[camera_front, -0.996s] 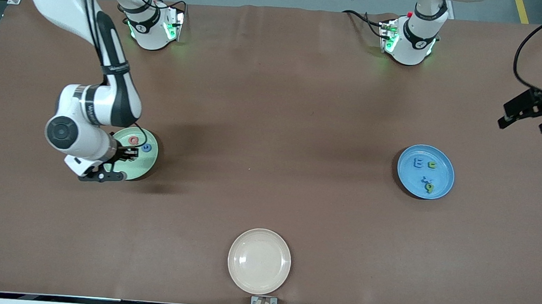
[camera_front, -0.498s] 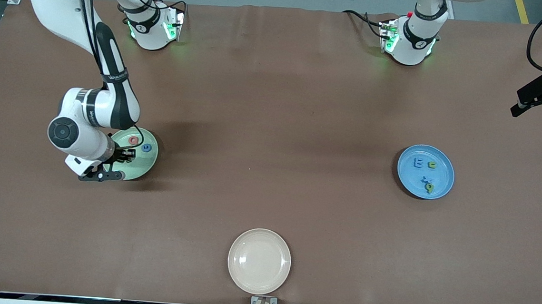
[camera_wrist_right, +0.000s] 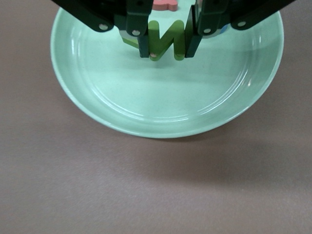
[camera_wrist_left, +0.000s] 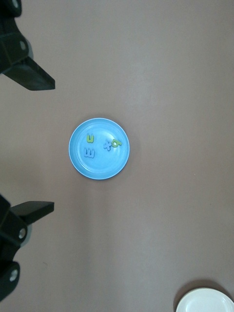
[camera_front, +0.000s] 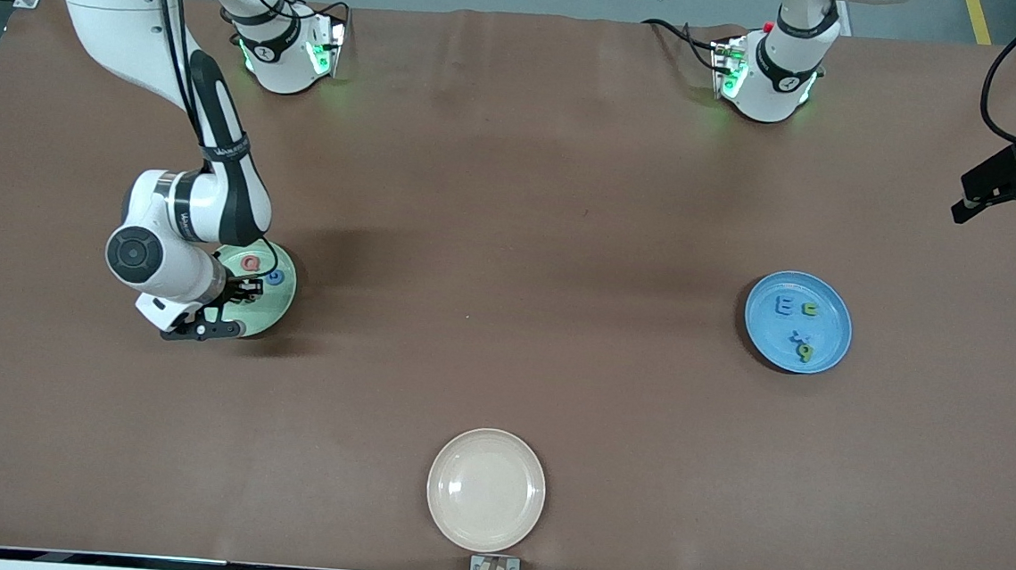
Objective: Sort upper and lower case letters into plates
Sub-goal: 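Release the N in the green plate and raise the right gripper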
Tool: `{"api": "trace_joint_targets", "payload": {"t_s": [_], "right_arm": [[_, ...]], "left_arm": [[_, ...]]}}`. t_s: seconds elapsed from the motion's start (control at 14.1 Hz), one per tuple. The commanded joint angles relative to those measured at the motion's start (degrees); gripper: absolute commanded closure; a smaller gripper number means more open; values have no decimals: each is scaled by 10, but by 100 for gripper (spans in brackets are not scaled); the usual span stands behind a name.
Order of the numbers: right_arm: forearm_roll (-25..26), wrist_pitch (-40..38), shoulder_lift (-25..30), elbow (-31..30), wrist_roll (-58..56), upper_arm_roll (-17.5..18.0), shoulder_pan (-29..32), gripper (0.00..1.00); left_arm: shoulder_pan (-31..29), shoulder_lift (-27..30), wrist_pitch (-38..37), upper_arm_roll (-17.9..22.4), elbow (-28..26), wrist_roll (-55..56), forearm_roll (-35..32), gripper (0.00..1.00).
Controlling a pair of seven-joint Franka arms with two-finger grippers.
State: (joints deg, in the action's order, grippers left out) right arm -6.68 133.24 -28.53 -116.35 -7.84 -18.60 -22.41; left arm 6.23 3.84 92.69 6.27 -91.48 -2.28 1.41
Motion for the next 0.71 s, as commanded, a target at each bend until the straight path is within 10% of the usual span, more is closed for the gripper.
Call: {"api": "trace_joint_targets", "payload": {"t_s": [0.0, 0.43, 0.5, 0.57, 0.64], "right_arm": [[-14, 6, -5, -6, -3, 3, 0, 98], [-14, 4, -5, -5, -2, 7, 0, 83], [-14, 4, -5, -4, -2, 7, 0, 60], [-14, 3, -5, -2, -2, 7, 0, 2], [-13, 0, -4, 2, -3, 7, 2, 0]], "left_arm": [[8, -38, -30, -2, 50, 3, -20, 0], [7, -46, -34, -2, 50, 3, -15, 0], [8, -46, -34, -9, 51, 3, -17, 0], [5, -45, -34, -15, 52, 3, -17, 0], [4, -44, -34, -16, 53, 3, -17, 0]]}}
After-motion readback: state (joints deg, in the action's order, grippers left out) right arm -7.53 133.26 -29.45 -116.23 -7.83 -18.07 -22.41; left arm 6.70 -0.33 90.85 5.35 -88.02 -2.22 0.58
